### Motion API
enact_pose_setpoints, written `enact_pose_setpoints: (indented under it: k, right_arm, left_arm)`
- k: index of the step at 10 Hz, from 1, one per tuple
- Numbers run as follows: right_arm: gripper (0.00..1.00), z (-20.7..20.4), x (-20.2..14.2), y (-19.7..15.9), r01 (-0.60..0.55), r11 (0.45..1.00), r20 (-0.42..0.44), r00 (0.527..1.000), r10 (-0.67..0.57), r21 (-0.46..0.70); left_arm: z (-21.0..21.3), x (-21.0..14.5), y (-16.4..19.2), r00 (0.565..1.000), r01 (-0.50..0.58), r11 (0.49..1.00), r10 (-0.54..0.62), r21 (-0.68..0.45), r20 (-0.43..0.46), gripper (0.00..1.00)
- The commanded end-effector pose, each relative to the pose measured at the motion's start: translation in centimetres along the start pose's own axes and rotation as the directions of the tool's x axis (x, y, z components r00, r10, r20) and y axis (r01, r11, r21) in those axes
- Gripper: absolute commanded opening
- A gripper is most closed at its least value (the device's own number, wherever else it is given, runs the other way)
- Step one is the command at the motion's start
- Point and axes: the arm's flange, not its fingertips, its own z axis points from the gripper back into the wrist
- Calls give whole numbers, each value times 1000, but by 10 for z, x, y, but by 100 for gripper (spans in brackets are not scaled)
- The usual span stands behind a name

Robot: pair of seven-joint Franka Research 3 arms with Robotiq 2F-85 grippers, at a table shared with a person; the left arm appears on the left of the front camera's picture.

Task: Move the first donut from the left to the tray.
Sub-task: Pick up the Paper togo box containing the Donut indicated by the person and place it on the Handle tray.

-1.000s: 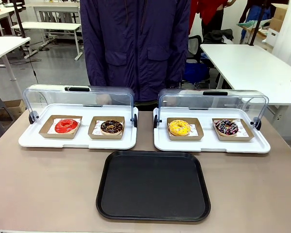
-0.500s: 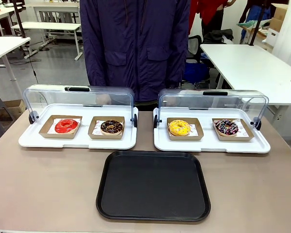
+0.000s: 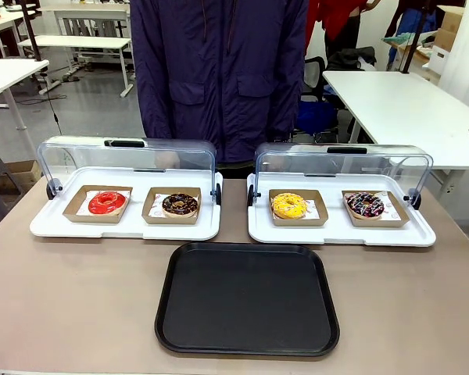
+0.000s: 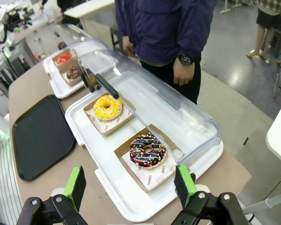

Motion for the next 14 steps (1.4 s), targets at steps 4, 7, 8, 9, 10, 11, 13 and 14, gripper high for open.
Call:
enact_pose_setpoints:
  k: [4, 7, 8, 9, 10, 11, 13, 14]
  right_arm:
    - [100, 1, 2, 2, -6, 1000, 3, 1000, 6, 1]
    - [100, 1, 2, 2, -6, 1000, 3, 1000, 6, 1]
    - [100, 1, 2, 2, -6, 1000, 3, 1000, 6, 1]
    - [100, 1, 2, 2, -6, 1000, 3, 1000, 6, 1]
    - [100, 1, 2, 2, -6, 1000, 3, 1000, 6, 1]
    - [100, 1, 2, 2, -6, 1000, 3, 1000, 6, 1]
    - [100, 1, 2, 2, -6, 1000, 3, 1000, 6, 1]
    - [100, 1, 2, 2, -6, 1000, 3, 1000, 6, 1]
  left_arm:
    - [0, 2, 0, 1000, 0, 1000, 0, 4, 5, 100]
    - [0, 2, 0, 1000, 0, 1000, 0, 4, 5, 100]
    - [0, 2, 0, 1000, 0, 1000, 0, 4, 5, 100]
    - [0, 2, 0, 1000, 0, 1000, 0, 4, 5, 100]
    - [0, 2, 0, 1000, 0, 1000, 0, 4, 5, 100]
    - [0, 2, 0, 1000, 0, 1000, 0, 4, 5, 100]
    - [0, 2, 0, 1000, 0, 1000, 0, 4, 5, 100]
    - [0, 2, 0, 1000, 0, 1000, 0, 4, 5, 100]
